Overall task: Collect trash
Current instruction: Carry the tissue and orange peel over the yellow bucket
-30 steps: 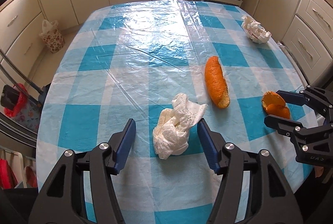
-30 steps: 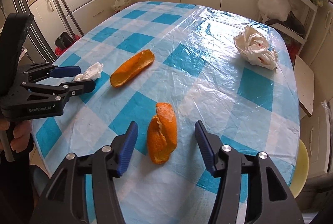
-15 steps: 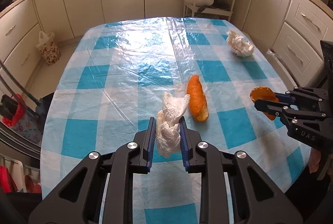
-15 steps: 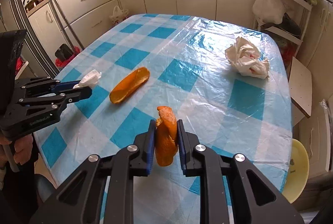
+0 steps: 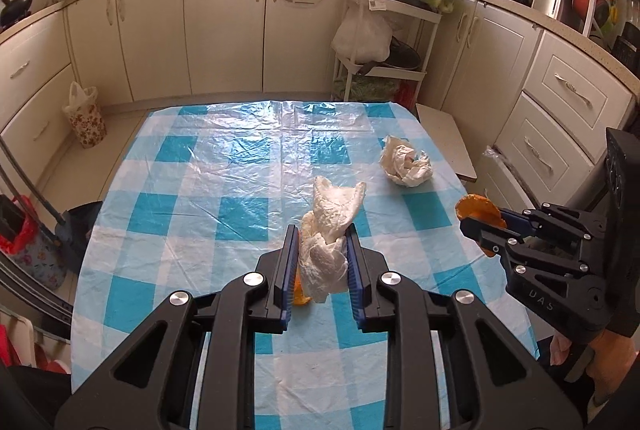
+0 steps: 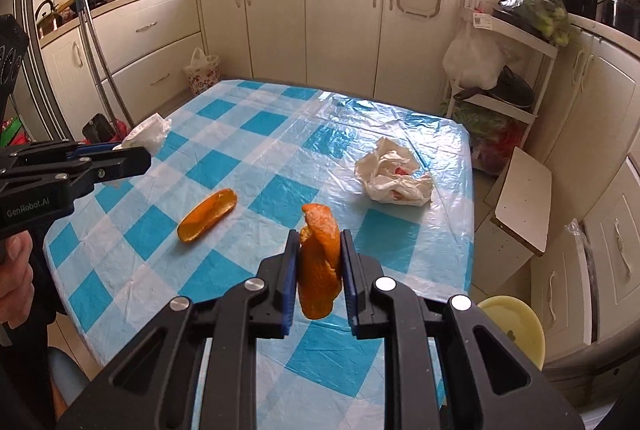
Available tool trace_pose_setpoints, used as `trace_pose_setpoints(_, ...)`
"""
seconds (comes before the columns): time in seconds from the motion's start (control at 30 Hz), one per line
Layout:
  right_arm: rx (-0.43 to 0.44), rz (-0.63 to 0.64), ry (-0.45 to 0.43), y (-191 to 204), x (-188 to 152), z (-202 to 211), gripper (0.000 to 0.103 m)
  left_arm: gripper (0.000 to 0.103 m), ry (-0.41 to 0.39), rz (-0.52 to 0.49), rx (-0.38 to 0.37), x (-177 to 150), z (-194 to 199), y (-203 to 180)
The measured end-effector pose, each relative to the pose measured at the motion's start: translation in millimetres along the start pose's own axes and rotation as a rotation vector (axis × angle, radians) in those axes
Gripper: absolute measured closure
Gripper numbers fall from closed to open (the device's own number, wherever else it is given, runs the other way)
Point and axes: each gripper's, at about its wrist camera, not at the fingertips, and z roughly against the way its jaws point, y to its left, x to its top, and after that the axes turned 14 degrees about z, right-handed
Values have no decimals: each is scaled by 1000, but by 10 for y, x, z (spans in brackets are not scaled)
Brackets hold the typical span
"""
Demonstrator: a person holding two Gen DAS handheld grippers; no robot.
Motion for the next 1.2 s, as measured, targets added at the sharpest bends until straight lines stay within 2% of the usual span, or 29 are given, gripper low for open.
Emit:
trace_pose_setpoints(0.37, -87, -25, -72, -111, 62, 144, 82, 81, 31, -25, 39, -142, -204, -177)
trace_pose_setpoints(1.2, -112, -78, -123, -245, 57, 279, 80, 81, 4, -61, 35, -121, -238, -455)
